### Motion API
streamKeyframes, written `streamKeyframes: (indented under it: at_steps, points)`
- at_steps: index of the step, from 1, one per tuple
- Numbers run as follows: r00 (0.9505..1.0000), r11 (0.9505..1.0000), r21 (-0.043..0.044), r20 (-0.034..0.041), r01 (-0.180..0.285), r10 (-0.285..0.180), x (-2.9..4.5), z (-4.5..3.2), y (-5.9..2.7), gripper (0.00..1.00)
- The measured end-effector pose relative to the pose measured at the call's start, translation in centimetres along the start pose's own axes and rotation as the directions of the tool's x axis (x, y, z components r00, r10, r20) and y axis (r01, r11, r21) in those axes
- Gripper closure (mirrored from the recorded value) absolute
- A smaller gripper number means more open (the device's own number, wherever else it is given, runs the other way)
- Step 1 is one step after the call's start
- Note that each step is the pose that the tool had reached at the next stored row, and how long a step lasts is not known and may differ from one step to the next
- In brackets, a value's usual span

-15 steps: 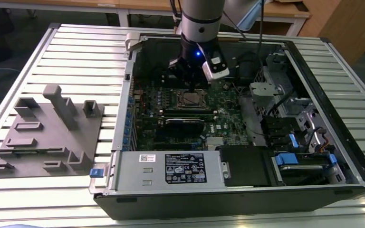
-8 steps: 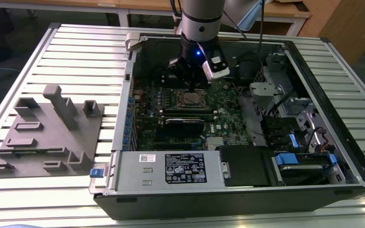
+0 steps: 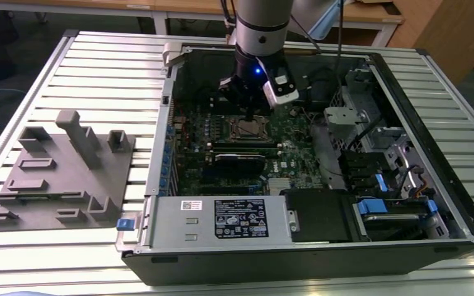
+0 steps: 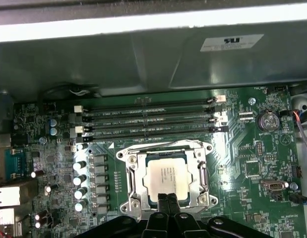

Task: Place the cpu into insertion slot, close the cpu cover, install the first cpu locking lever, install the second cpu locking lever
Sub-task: 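Install the second cpu locking lever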

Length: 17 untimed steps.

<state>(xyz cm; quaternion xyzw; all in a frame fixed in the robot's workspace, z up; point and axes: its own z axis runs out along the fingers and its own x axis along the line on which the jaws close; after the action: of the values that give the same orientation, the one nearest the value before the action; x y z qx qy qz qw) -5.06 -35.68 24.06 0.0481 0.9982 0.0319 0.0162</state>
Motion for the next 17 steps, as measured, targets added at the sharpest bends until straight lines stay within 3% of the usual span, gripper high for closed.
streamKeyframes:
  at_steps: [17]
  points:
    - [1.0000,1.0000,0.0000,0.0000,0.000,0.000,-0.20,-0.13,-2.10,0.89]
